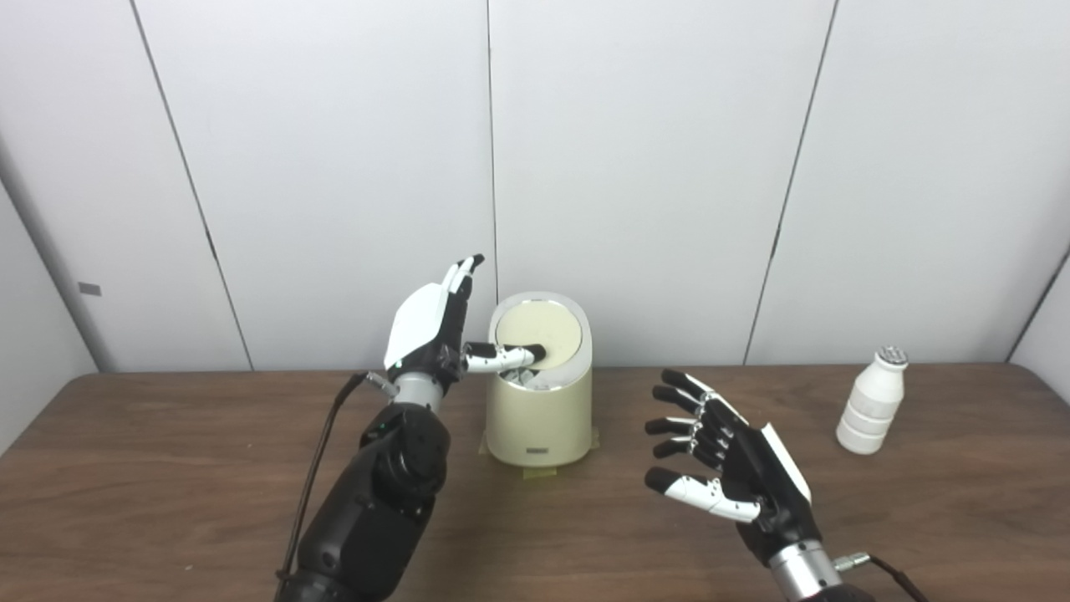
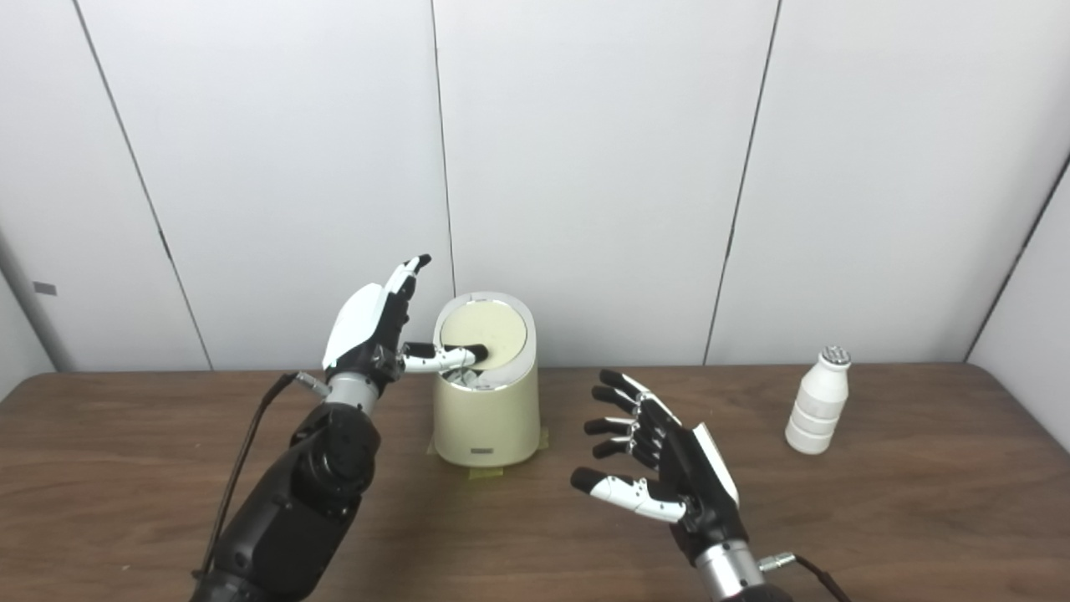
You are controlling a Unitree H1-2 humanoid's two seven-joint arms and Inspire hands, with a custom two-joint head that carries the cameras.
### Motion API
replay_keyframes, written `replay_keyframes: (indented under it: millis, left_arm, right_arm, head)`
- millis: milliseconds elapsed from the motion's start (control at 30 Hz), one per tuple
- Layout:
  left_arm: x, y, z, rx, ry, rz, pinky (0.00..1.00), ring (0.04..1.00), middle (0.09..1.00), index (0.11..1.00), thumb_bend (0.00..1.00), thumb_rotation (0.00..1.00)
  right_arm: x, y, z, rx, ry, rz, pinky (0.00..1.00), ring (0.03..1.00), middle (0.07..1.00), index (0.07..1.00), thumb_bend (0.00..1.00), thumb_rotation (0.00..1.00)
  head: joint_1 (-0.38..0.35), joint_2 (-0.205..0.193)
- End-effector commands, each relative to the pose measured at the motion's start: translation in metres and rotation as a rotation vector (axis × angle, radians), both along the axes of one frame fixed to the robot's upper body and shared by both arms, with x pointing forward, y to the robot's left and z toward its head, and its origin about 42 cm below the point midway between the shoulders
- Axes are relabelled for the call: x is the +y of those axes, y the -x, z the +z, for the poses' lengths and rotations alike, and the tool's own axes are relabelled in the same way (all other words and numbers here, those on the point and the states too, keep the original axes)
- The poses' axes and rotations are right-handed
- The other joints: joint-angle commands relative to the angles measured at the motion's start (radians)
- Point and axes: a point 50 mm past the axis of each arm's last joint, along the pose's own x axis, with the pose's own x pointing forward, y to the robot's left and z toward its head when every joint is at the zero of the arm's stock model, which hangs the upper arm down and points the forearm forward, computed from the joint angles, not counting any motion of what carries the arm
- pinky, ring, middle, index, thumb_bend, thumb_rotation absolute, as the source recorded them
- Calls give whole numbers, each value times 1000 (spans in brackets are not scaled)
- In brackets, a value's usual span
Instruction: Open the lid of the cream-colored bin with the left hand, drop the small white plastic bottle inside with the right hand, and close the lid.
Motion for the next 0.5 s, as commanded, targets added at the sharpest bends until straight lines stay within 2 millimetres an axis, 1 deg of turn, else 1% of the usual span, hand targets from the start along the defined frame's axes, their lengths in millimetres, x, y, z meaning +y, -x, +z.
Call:
replay_keyframes:
  millis: [0, 67, 167, 267, 367, 467]
  left_arm:
    - [-4, -6, 33, -35, -48, -29, 796, 981, 1000, 1000, 839, 2]
    - [-4, -4, 36, -1, -67, -44, 817, 995, 1000, 1000, 821, 0]
    - [-5, -2, 39, 33, -142, -49, 771, 990, 1000, 1000, 812, 0]
    - [-4, -3, 36, 64, -193, -40, 740, 972, 1000, 1000, 817, 0]
    - [-3, -1, 32, 106, -220, -63, 833, 996, 1000, 1000, 822, 0]
    - [-3, 0, 29, 111, -248, -68, 830, 993, 1000, 1000, 846, 0]
  right_arm:
    - [5, -5, 23, -87, -6, 14, 577, 698, 827, 850, 840, 343]
    - [5, -5, 23, -87, -10, 15, 576, 698, 827, 849, 841, 339]
    - [5, -5, 24, -92, -4, 15, 573, 697, 827, 848, 839, 338]
    - [5, -5, 24, -93, -1, 14, 575, 698, 829, 848, 825, 329]
    - [5, -5, 25, -92, -2, 11, 577, 698, 830, 849, 823, 333]
    - [5, -5, 24, -90, -3, 12, 573, 701, 832, 850, 823, 333]
  head:
    - [-1, 1]
    - [2, 1]
    - [0, -1]
    - [-2, -2]
    - [-2, -2]
    - [-4, -1]
